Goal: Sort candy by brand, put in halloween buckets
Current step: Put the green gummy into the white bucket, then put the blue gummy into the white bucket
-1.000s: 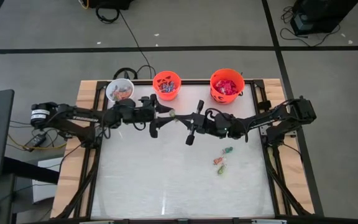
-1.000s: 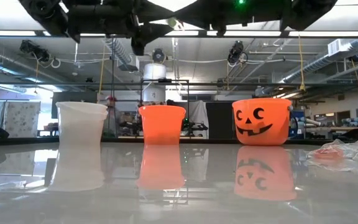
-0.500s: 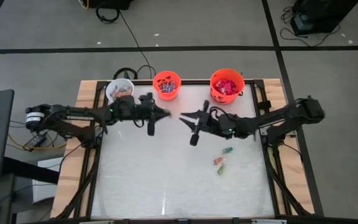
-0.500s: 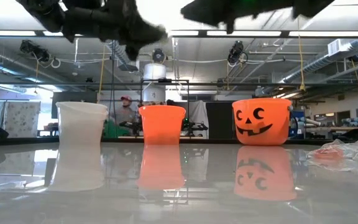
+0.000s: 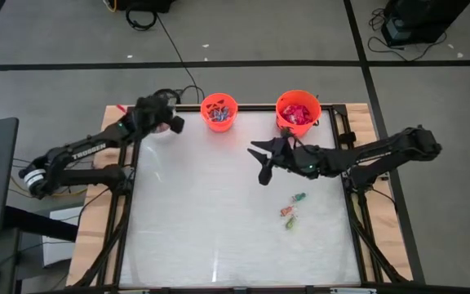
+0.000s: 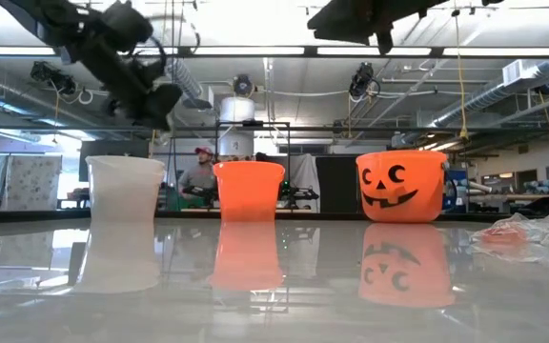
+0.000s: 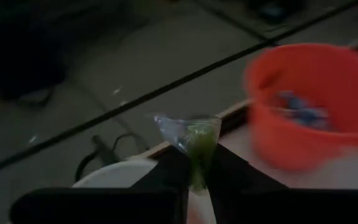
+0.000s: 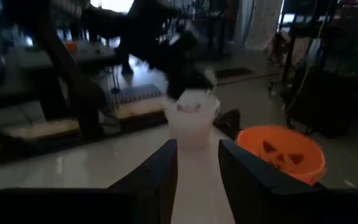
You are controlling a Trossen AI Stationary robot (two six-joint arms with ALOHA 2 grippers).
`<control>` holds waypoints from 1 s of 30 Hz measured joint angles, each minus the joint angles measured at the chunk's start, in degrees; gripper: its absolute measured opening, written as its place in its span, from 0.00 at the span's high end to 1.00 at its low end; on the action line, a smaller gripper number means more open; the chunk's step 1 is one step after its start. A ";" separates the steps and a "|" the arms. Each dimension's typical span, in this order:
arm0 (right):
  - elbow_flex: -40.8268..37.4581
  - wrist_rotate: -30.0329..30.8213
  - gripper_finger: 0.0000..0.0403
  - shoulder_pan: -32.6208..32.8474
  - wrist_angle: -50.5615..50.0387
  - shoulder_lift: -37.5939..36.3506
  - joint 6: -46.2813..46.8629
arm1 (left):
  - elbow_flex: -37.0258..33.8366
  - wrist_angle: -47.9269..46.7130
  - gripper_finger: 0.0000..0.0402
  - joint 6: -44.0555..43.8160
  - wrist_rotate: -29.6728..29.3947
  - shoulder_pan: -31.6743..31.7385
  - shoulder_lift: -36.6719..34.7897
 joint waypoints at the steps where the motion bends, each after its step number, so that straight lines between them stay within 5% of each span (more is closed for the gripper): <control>1: 0.05 -0.04 0.68 0.00 -0.77 0.29 0.02 | -0.03 -0.07 0.86 -0.62 -0.15 1.76 0.59; 8: 0.00 -2.38 0.68 -0.37 -6.95 1.22 4.29 | -2.71 3.74 0.70 -4.23 -3.86 8.59 3.01; 17: -0.04 -4.72 0.68 -1.90 -18.30 1.20 9.74 | -2.91 -0.25 0.55 -0.49 -1.94 7.55 2.75; 22: -0.02 -12.84 0.68 -2.92 -31.92 1.21 13.60 | -2.91 0.41 0.54 6.29 12.43 3.21 2.44; 27: -0.04 -19.63 0.68 -2.40 -43.62 1.25 10.45 | -2.91 4.32 0.54 16.91 39.81 -4.78 2.61; 30: -0.04 -24.02 0.68 -0.66 -47.44 1.42 8.56 | -2.91 5.50 0.54 18.74 46.63 -10.79 2.70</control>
